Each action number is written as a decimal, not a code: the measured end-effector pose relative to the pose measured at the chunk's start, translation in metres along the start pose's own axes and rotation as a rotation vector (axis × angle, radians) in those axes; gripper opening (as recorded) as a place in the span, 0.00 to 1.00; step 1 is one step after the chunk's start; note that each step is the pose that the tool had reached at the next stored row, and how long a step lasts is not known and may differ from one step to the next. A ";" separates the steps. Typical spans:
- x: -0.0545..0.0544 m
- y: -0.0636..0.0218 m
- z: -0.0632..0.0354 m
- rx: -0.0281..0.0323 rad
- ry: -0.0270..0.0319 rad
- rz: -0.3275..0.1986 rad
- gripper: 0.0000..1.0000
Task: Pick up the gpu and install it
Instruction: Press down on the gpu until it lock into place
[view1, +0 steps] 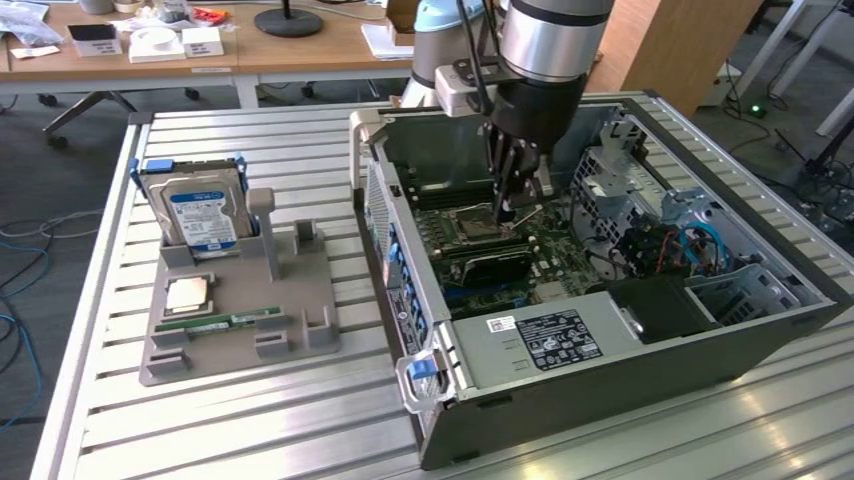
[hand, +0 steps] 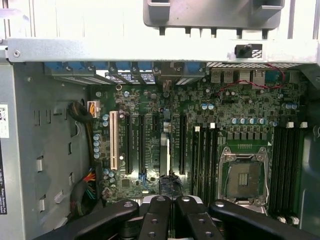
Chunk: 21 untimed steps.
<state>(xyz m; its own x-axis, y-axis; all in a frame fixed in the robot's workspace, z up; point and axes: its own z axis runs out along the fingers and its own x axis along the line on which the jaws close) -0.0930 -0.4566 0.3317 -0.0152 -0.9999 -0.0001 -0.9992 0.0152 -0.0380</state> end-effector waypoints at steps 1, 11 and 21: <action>0.000 0.0001 0.0005 -0.0001 0.0001 0.000 0.11; -0.008 0.0018 0.0063 0.0000 0.0000 0.000 0.11; -0.008 0.0036 0.0217 -0.0001 0.0011 0.000 0.11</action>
<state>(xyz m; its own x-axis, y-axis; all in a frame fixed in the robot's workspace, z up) -0.0957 -0.4489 0.3099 -0.0153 -0.9999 0.0010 -0.9992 0.0153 -0.0379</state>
